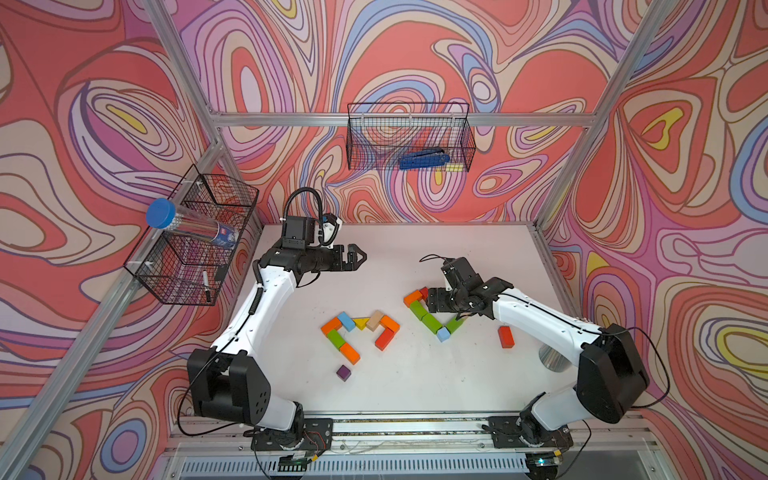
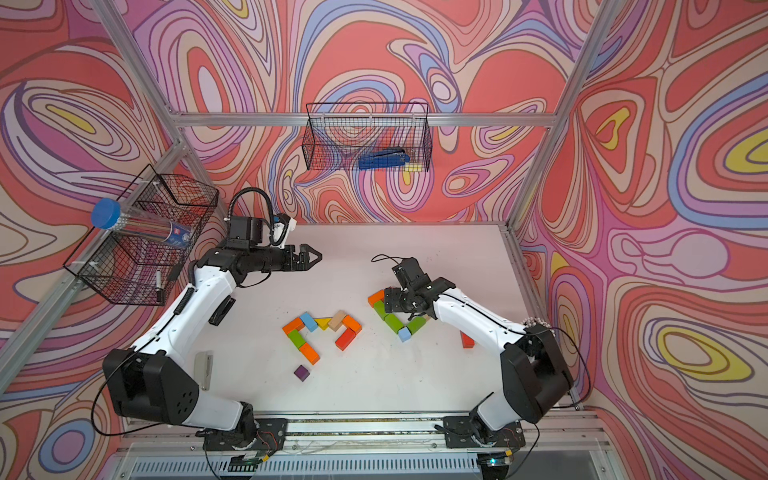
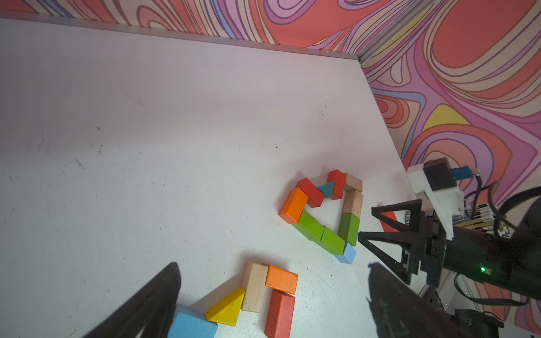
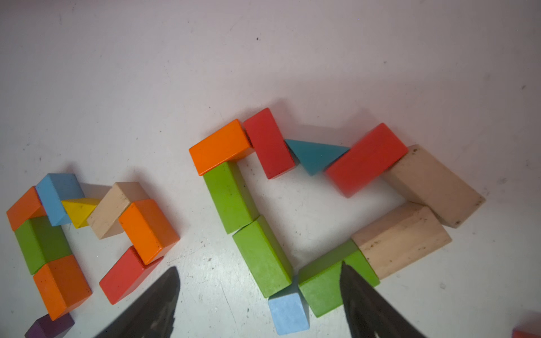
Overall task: Assemble a heart with building blocks
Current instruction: Adjust the building block at the center of the board.
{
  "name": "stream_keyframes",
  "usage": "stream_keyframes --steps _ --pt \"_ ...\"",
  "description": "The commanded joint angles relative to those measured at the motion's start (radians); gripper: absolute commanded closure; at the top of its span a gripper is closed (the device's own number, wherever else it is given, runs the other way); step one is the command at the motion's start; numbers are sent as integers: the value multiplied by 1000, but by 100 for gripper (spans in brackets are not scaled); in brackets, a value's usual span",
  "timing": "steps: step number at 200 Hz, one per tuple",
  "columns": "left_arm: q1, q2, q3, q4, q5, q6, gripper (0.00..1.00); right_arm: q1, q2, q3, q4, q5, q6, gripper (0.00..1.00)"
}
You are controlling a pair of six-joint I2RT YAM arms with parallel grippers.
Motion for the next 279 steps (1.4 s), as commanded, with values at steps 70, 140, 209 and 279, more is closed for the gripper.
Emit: stream_keyframes --steps 70,140,209,279 --pt "-93 14 7 -24 -38 41 0 -300 155 51 149 -282 -20 11" --pt "-129 23 19 -47 -67 58 0 -382 246 118 148 -309 -9 11" --pt "-129 20 21 -46 -58 55 0 -418 239 15 194 -324 40 11" --pt "-129 19 19 -46 -61 55 0 -429 245 -23 203 -331 45 11"
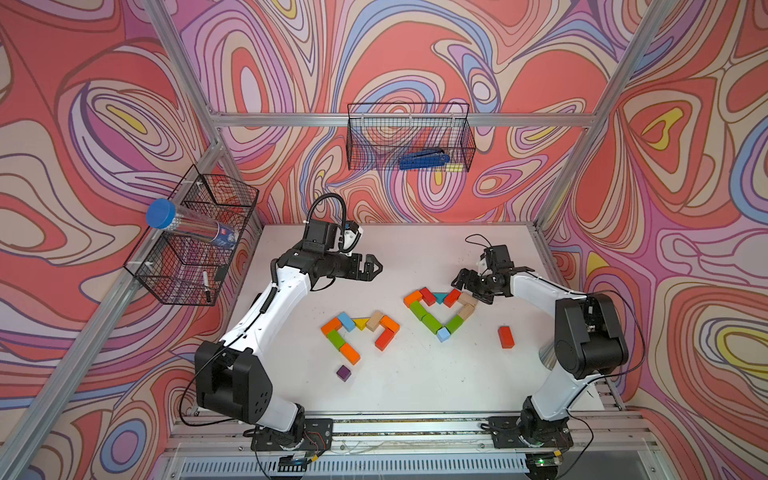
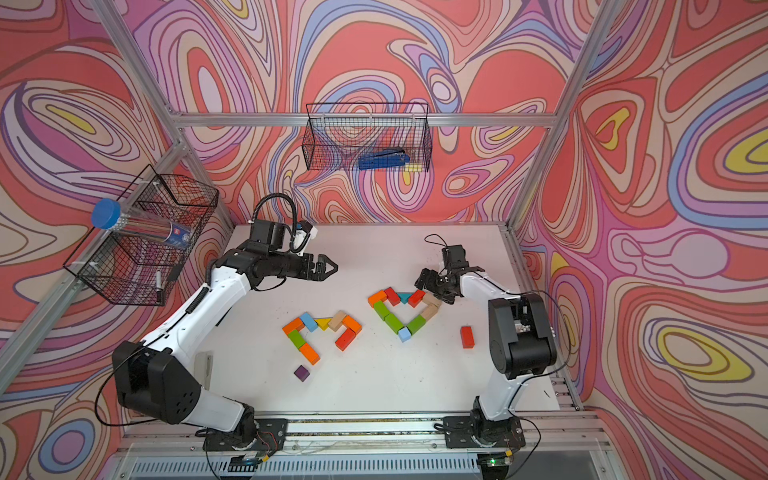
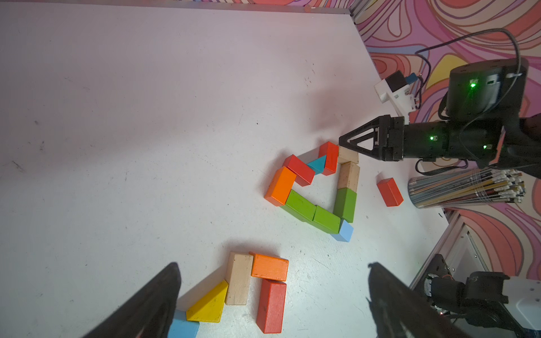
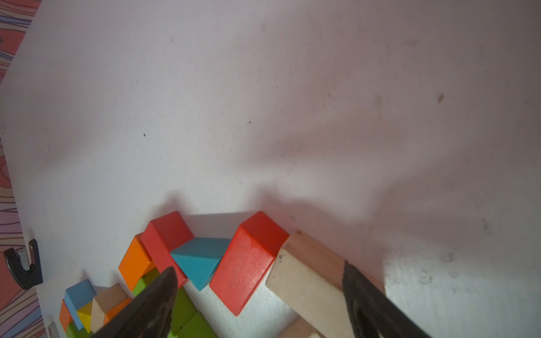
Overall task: Assemble a heart with building blocks
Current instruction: Adjust the building block at the center of the board.
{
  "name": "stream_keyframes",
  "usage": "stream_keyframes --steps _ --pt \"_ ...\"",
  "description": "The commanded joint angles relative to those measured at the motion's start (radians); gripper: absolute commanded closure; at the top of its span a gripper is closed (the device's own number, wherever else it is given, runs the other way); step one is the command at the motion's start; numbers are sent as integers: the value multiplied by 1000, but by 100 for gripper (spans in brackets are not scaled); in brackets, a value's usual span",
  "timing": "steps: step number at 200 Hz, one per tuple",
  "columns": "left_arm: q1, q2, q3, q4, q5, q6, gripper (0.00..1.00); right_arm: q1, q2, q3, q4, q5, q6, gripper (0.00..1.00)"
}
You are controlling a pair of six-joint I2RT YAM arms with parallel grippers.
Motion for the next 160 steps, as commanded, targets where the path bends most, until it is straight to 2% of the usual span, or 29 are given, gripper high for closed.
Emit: stream_keyframes --steps 1,160 --pt "0 -5 20 -18 -5 19 0 -7 12 -24 12 -8 6 11" --pt "0 -8 20 -16 -7 19 0 -10 -7 -51 33 -34 13 12"
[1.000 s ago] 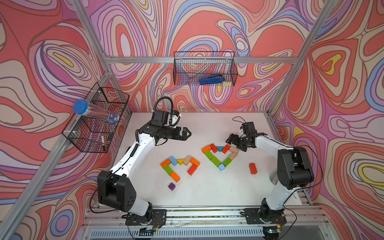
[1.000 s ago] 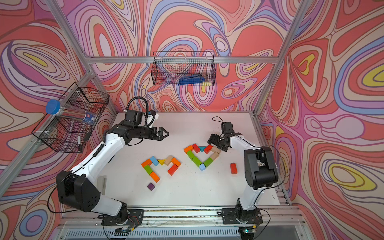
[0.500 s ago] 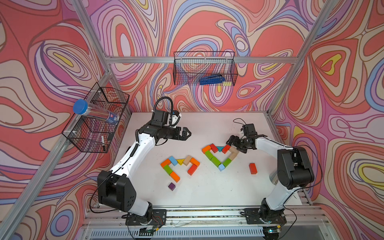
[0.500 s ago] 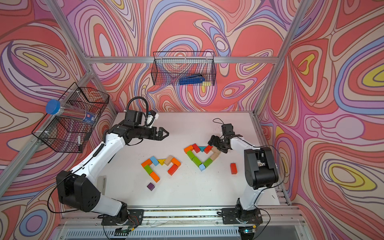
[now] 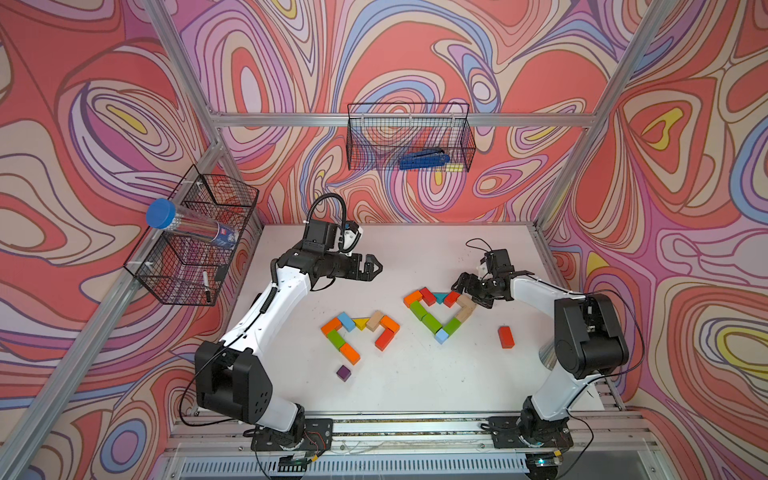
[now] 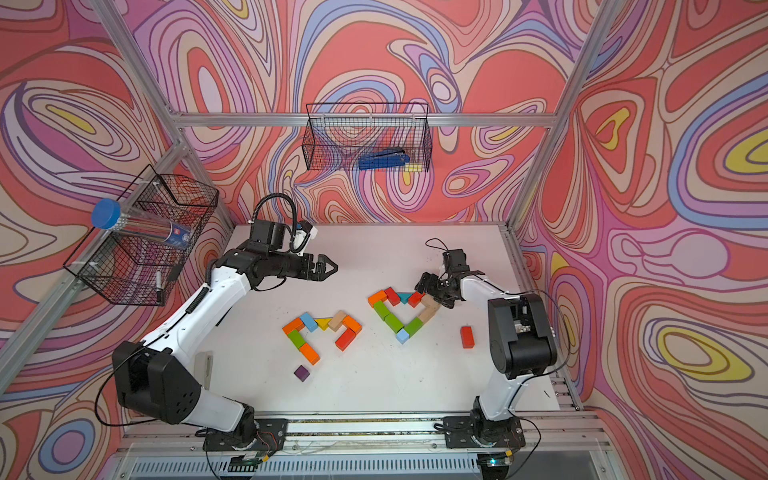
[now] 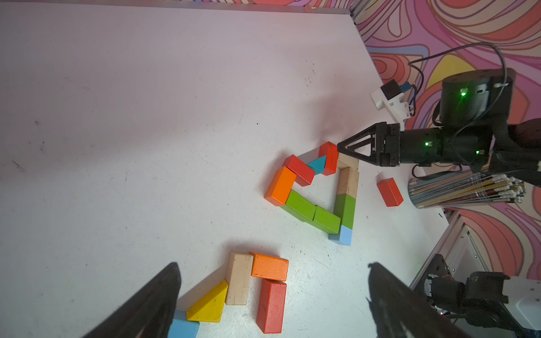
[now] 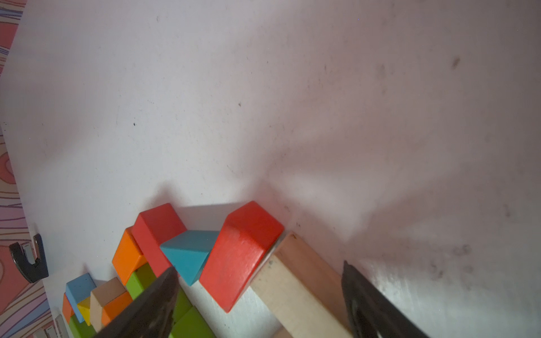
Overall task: Assemble a heart with building blocks
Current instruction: Adjust the building block at the center of the board.
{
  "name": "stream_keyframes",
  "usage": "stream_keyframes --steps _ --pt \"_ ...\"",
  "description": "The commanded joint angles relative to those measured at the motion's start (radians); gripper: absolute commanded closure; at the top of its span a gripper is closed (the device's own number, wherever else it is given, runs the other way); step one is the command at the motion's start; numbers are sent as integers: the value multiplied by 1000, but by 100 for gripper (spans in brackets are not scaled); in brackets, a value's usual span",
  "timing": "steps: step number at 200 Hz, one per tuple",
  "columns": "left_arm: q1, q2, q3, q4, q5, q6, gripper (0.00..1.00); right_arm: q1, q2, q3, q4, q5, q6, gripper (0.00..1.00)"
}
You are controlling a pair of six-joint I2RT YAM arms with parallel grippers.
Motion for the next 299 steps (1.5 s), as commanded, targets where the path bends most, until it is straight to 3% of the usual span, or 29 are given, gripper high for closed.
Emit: stream_keyframes --steps 1,40,77,141,232,264,299 --pt "0 -9 20 -17 -7 19 0 -5 -8 -8 6 0 3 12" --pt "0 -9 18 -14 -7 19 0 -4 -78 -18 -40 122 10 12" --pt "0 -9 20 -13 -2 17 0 -3 -187 -69 -83 108 6 12" --pt "0 13 27 -20 22 11 1 35 -377 -193 -171 63 37 36" --pt "-12 22 27 -25 13 16 2 318 -368 -265 -226 92 65 57" --pt "-12 20 30 -26 18 14 3 352 -390 -299 -247 113 79 68" --pt "-14 23 30 -28 18 14 4 367 -382 -292 -242 124 80 71"
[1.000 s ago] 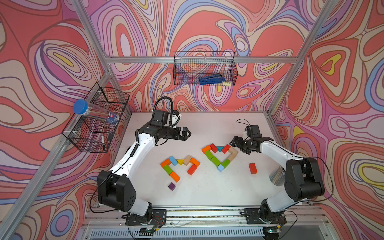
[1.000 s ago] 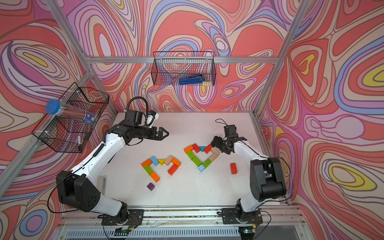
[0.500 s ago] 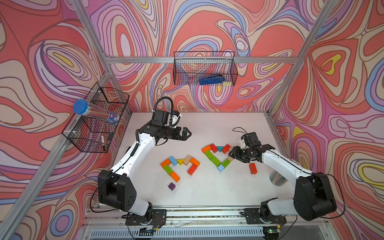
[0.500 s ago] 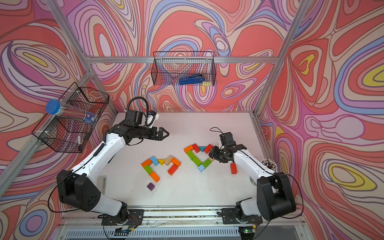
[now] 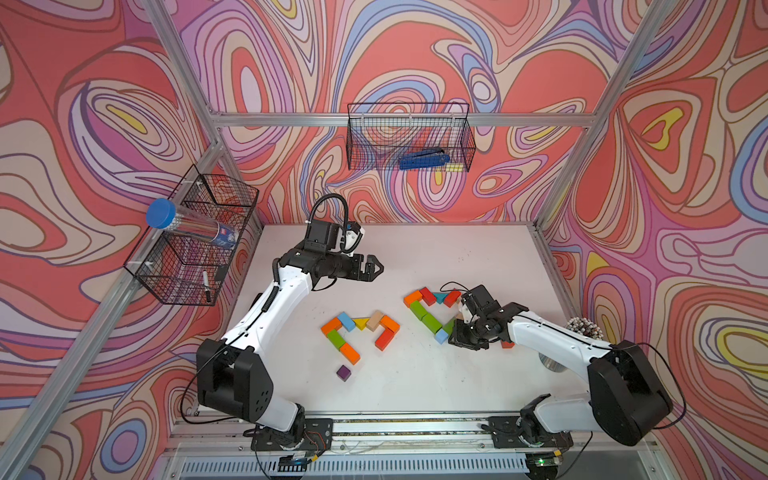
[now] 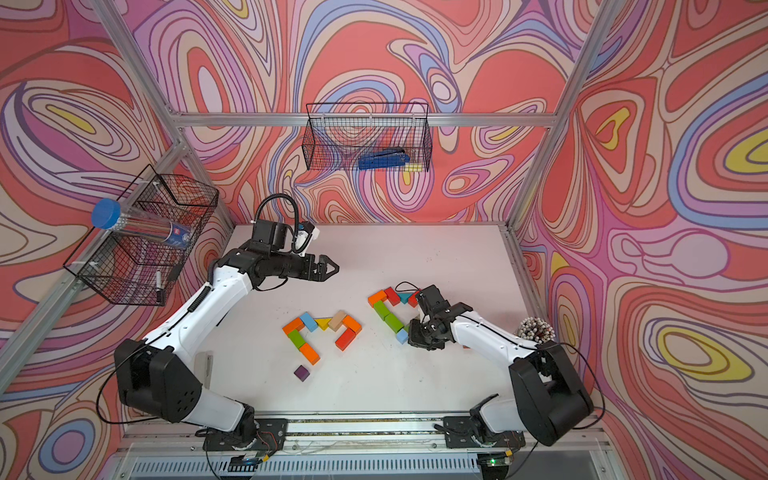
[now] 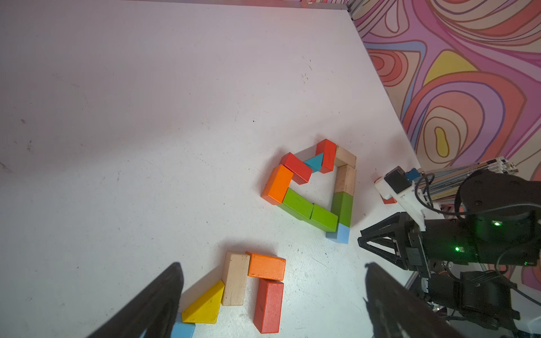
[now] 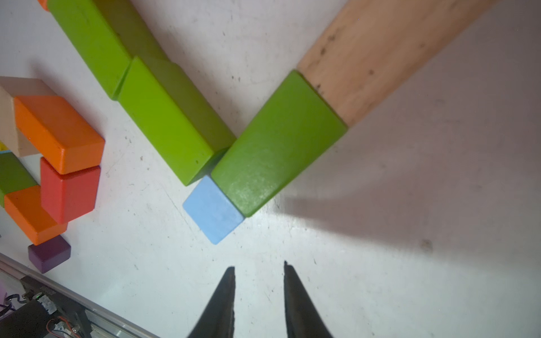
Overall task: Assemble a heart with building blocks
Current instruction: Adjust the building block at the center of the board.
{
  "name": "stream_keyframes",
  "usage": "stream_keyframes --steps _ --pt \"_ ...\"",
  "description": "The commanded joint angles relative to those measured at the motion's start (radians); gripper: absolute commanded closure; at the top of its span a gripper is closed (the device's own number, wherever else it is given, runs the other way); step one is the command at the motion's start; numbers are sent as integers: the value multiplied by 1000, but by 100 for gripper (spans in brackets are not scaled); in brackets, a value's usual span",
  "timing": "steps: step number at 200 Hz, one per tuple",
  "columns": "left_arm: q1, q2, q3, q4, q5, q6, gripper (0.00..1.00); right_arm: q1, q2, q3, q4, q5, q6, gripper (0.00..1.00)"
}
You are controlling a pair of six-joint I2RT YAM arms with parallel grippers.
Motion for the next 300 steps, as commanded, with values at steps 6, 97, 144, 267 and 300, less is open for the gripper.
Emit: stream_keyframes --steps 6,97,144,267,300 --pt "-6 13 29 -28 9 14 4 13 -10 17 5 28 6 71" --pt "-8 9 30 -36 -7 19 4 17 214 288 42 -27 -132 40" --pt "-8 6 32 -35 -7 21 4 17 311 328 78 -74 -128 34" --pt "-7 2 33 -38 -12 22 4 17 356 334 105 -123 -133 35" --pt "-7 3 33 -37 -9 21 4 17 351 340 107 -92 -133 34"
